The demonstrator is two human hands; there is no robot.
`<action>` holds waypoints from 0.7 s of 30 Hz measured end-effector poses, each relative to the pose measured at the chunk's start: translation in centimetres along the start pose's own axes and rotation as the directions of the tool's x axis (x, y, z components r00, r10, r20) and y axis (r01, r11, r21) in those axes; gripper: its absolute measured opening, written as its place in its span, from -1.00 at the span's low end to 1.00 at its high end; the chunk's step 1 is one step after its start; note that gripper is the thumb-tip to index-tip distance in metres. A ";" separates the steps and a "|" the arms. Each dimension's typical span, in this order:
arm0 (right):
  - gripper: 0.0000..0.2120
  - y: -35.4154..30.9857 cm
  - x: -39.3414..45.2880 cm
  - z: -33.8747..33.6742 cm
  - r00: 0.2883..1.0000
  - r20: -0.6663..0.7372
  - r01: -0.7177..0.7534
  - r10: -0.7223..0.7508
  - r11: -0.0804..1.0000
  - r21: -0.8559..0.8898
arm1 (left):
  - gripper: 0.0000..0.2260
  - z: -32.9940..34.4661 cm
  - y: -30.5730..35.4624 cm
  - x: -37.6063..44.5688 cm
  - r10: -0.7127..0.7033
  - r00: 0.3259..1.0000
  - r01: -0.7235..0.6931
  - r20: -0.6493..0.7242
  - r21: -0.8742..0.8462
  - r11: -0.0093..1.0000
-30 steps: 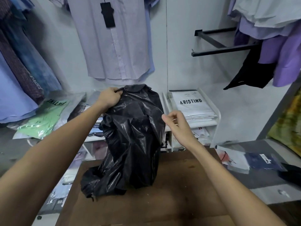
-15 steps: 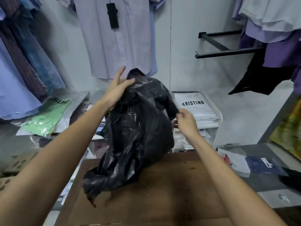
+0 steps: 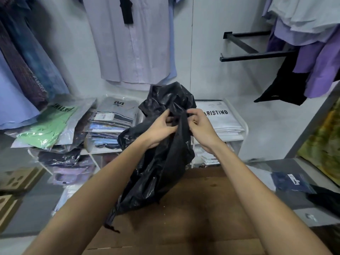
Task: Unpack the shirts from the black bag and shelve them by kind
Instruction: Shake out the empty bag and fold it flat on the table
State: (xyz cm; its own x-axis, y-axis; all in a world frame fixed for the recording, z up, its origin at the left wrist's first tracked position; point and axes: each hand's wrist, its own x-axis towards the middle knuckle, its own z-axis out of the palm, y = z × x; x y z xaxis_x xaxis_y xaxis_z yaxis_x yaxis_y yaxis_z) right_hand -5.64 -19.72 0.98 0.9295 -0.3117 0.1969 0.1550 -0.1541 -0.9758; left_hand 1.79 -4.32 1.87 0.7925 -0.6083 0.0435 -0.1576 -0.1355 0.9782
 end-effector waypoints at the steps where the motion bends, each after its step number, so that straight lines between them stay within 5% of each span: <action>1: -0.73 0.0 0.0 0.0 0.999 -0.031 0.023 -0.025 0.998 -0.053 | -0.44 0.3 0.2 0.2 0.019 1.000 -0.019 -0.018 -0.034 0.999; 4: -0.76 0.0 0.1 -1.6 0.973 -0.228 0.012 -0.032 0.996 -0.086 | -0.44 -1.5 0.7 0.6 0.057 0.990 -0.056 -0.129 0.015 0.998; 7: -0.80 0.7 0.4 -5.3 0.889 -0.458 -0.061 -0.025 0.983 -0.172 | -0.52 -6.5 0.6 0.6 0.090 0.919 0.036 -0.385 0.306 0.951; 10: -0.80 1.5 0.6 -7.2 0.879 -0.476 -0.110 -0.014 0.967 -0.230 | -0.72 -9.9 0.6 0.0 0.119 0.834 0.120 -0.539 0.388 0.914; 13: -0.82 1.5 0.9 -5.9 0.921 -0.370 -0.185 0.120 0.972 -0.145 | -0.91 -10.3 0.6 0.6 0.086 0.898 0.100 -0.431 0.391 0.915; 16: -0.58 2.8 1.5 -4.9 0.899 -0.291 -0.331 0.329 0.943 0.044 | -0.88 -9.1 1.4 0.3 -0.016 0.965 0.063 -0.261 0.171 0.983; 19: -0.94 4.8 1.4 -5.5 0.868 -0.312 -0.381 0.387 0.921 0.084 | -0.62 -9.5 2.0 -1.4 -0.037 0.999 0.037 -0.001 -0.054 0.998; 21: -0.92 5.3 1.0 -6.1 0.861 -0.339 -0.373 0.380 0.923 0.089 | -0.61 -10.7 1.6 -2.4 0.043 0.993 -0.001 0.109 -0.366 0.931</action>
State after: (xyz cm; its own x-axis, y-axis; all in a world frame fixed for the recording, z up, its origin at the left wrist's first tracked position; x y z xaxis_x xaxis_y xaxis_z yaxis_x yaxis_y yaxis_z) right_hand -5.92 -26.61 -3.42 0.7456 -0.6445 -0.1697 -0.1743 0.0572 -0.9830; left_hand 5.92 5.34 5.50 0.7161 -0.6951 0.0636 0.0686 0.1607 0.9846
